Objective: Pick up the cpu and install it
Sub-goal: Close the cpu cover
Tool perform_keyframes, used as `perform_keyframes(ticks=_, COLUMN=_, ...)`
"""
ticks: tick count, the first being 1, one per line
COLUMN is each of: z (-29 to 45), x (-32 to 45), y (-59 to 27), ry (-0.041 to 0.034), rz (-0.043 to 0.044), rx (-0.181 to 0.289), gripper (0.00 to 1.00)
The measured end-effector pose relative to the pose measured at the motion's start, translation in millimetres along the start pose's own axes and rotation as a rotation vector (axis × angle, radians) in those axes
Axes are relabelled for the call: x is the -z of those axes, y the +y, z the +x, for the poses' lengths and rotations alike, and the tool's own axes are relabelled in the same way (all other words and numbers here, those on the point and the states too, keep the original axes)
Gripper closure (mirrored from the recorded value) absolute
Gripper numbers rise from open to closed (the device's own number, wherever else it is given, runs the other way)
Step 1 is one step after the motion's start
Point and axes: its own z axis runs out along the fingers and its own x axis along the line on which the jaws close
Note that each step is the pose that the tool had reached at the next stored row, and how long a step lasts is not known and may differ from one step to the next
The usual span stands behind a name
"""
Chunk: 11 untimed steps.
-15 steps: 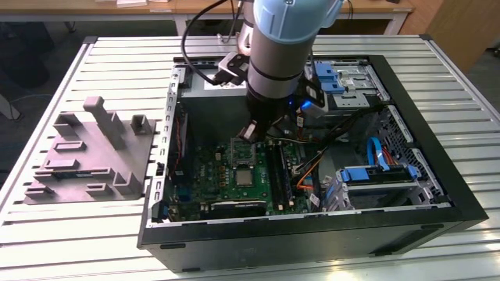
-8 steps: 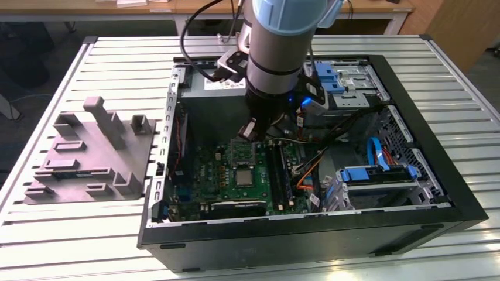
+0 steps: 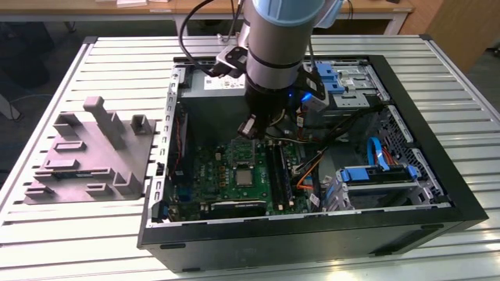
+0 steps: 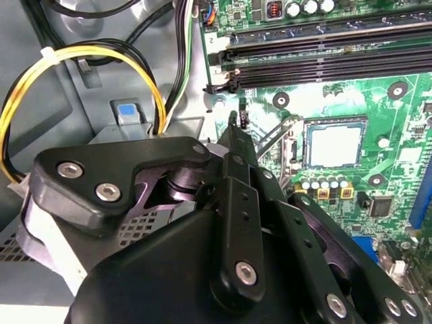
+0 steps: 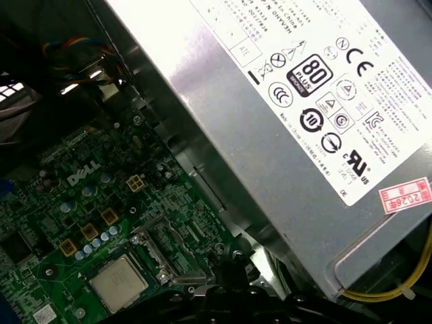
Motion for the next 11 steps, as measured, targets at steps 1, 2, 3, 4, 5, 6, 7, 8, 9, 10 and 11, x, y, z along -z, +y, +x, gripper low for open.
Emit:
perform_keyframes(ticks=1, z=0.0, x=0.3, y=0.2, ry=0.0006, rz=0.0005, rx=0.0, gripper=0.89)
perform_keyframes(ticks=2, z=0.0, x=0.3, y=0.3, ry=0.001, rz=0.0009, rx=0.0, gripper=0.89)
perform_keyframes(ticks=3, z=0.1, x=0.3, y=0.3, ry=0.0011, rz=0.0009, rx=0.001, gripper=0.89)
perform_keyframes(ticks=4, z=0.1, x=0.3, y=0.3, ry=0.0013, rz=0.001, rx=0.0, gripper=0.89)
perform_keyframes(ticks=5, z=0.2, x=0.4, y=0.5, ry=0.0014, rz=0.0011, rx=0.0, gripper=0.89)
perform_keyframes(ticks=6, z=0.3, x=0.4, y=0.6, ry=0.0014, rz=0.0011, rx=0.0, gripper=0.89)
perform_keyframes(ticks=7, z=0.3, x=0.4, y=0.6, ry=0.0014, rz=0.001, rx=0.0, gripper=0.89)
perform_keyframes(ticks=8, z=0.3, x=0.4, y=0.6, ry=0.0014, rz=0.001, rx=0.0, gripper=0.89)
perform_keyframes(ticks=9, z=0.3, x=0.4, y=0.6, ry=0.0014, rz=0.0011, rx=0.0, gripper=0.89)
perform_keyframes(ticks=10, z=0.3, x=0.4, y=0.7, ry=0.0014, rz=0.001, rx=0.0, gripper=0.89)
perform_keyframes(ticks=11, z=0.3, x=0.4, y=0.6, ry=0.0014, rz=0.001, rx=0.0, gripper=0.89)
